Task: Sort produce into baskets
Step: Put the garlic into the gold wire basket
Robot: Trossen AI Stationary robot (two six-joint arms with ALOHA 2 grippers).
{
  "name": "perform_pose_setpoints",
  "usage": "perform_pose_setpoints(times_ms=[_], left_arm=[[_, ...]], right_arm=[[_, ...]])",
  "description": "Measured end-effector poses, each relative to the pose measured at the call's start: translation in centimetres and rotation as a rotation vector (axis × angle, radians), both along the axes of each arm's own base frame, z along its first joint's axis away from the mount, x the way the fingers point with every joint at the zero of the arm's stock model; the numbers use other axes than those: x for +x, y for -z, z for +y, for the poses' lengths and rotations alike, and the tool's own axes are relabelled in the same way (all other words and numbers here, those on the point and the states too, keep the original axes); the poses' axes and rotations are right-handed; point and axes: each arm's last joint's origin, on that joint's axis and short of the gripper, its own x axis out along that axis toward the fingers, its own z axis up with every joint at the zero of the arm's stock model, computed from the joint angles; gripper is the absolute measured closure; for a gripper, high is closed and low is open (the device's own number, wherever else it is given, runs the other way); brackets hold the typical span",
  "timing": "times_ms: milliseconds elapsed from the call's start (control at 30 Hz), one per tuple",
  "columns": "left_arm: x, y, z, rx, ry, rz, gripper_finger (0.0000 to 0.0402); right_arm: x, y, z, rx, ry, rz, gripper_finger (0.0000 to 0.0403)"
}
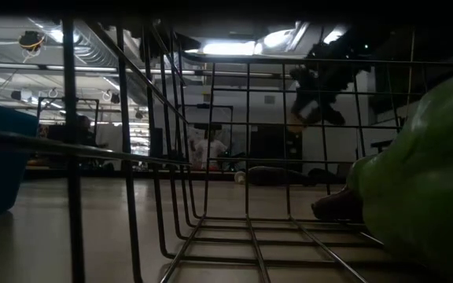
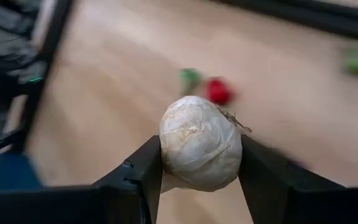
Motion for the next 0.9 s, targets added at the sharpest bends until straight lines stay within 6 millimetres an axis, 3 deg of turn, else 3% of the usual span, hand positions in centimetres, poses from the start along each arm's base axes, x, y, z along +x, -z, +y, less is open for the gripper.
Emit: perform_pose_setpoints(times_ms=[367,633,900], left_arm=[[2.9,2.2,0.0,0.293,-0.065,0.002,0.0105],[3.3,2.4,0.0,0.324,-0.085,-0.013,0.0105],[3.3,2.0,0.0,0.317,-0.093,-0.057,0.0105]], right_arm=[[5.9,-2.1,5.5,0.058,-0.292,-0.241,0.0233],[9.1,-3.4,9.8,0.055,-0.416,-0.376,0.0233],[11.0,-4.7,13.3,0.001,-0.453,-0.489,0.0233]])
